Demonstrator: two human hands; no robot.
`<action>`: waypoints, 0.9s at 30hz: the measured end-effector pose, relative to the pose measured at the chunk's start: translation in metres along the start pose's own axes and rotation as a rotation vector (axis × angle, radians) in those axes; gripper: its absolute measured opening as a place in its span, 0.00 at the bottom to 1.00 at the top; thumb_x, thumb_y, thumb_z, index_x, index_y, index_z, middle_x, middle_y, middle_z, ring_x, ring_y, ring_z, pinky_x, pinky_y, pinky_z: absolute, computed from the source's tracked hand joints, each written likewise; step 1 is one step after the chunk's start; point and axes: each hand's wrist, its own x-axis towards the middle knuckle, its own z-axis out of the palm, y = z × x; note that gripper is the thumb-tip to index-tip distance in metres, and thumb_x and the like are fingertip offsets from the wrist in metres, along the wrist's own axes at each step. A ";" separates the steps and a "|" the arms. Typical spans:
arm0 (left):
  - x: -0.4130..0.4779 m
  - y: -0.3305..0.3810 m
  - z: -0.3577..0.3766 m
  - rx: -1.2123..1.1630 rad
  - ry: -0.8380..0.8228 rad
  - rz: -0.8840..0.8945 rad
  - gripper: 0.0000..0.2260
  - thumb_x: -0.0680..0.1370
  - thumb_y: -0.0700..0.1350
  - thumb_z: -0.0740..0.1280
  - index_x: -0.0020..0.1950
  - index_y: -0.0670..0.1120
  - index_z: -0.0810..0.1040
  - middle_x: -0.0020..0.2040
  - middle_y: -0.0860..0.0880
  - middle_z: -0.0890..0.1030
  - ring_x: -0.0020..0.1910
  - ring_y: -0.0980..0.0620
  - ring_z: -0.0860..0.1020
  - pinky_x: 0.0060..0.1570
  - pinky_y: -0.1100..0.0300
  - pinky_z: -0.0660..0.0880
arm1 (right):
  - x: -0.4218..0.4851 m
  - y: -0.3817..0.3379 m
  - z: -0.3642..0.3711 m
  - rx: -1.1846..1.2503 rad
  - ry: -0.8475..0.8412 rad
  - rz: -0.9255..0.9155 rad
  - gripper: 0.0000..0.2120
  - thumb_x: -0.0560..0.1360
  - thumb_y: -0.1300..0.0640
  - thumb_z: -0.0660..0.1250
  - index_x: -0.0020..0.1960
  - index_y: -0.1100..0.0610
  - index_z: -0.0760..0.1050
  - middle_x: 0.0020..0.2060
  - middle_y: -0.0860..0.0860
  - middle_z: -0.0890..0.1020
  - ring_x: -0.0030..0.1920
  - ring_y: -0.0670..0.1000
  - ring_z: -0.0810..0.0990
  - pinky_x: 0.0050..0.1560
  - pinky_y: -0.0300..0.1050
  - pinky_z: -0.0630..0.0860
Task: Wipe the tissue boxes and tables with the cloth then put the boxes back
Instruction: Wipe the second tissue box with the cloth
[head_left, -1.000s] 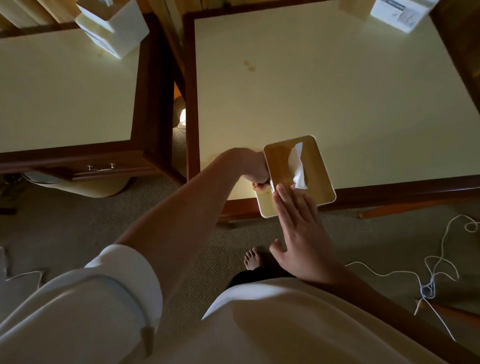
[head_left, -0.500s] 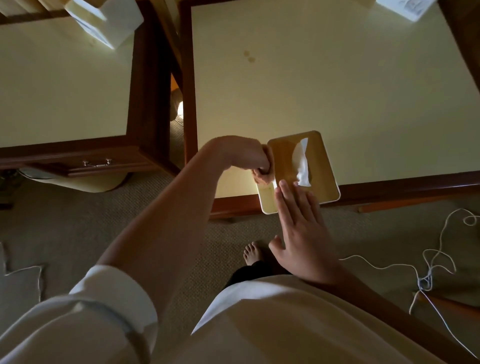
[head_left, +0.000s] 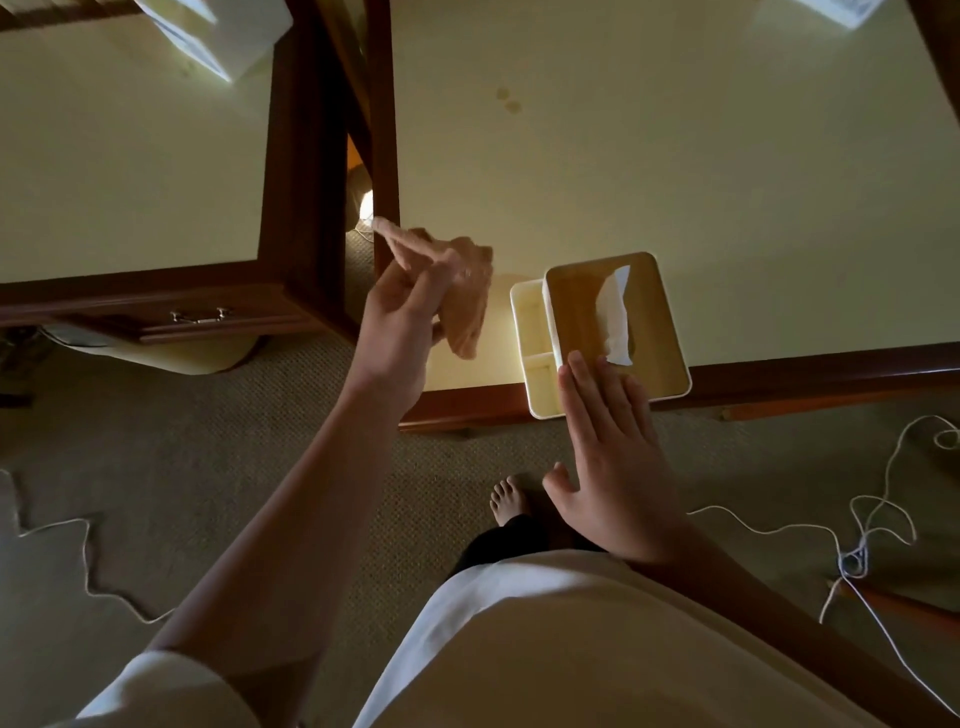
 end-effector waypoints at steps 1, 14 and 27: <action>-0.002 -0.004 0.003 0.013 0.014 0.015 0.13 0.83 0.51 0.69 0.60 0.43 0.80 0.53 0.44 0.84 0.57 0.44 0.83 0.60 0.40 0.82 | 0.000 0.000 0.001 -0.001 0.001 0.000 0.48 0.70 0.52 0.75 0.82 0.65 0.56 0.83 0.59 0.56 0.83 0.59 0.53 0.80 0.64 0.56; -0.008 -0.018 0.040 0.121 0.186 0.271 0.13 0.82 0.29 0.63 0.56 0.47 0.74 0.51 0.54 0.84 0.58 0.50 0.84 0.58 0.53 0.80 | -0.002 0.001 0.004 -0.026 -0.005 0.007 0.45 0.72 0.52 0.72 0.82 0.65 0.56 0.83 0.58 0.55 0.83 0.60 0.53 0.79 0.65 0.58; -0.024 -0.029 0.047 0.282 0.415 0.208 0.20 0.78 0.29 0.68 0.67 0.41 0.68 0.54 0.55 0.77 0.51 0.61 0.80 0.48 0.66 0.78 | 0.004 0.000 0.007 -0.046 0.005 0.020 0.34 0.84 0.44 0.43 0.81 0.65 0.61 0.82 0.59 0.60 0.82 0.60 0.58 0.80 0.64 0.57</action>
